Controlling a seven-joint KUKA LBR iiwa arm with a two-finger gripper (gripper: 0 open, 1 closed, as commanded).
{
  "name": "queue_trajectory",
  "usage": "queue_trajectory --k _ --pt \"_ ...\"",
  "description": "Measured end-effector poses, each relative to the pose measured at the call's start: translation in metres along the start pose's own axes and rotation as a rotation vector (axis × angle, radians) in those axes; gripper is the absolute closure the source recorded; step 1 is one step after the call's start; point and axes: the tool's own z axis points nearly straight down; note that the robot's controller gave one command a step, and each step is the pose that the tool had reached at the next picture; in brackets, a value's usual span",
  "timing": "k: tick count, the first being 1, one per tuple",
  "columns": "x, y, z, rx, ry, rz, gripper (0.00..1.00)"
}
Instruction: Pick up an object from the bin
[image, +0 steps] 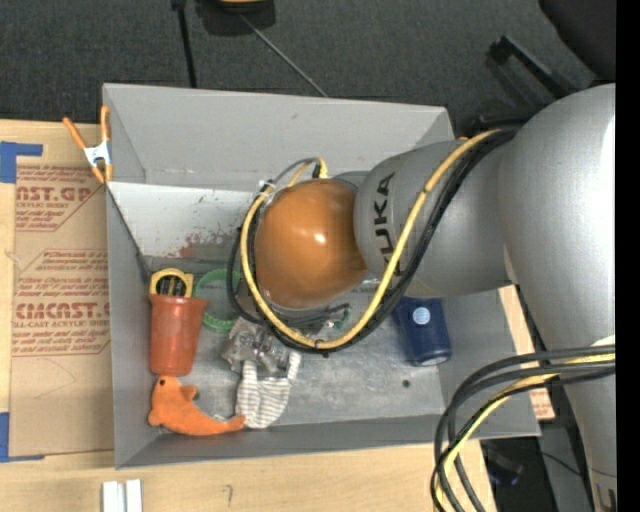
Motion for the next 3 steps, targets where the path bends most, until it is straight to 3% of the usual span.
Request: queue_trajectory --k 3 --pt "-0.001 0.001 -0.034 0.001 0.0 0.0 1.0"
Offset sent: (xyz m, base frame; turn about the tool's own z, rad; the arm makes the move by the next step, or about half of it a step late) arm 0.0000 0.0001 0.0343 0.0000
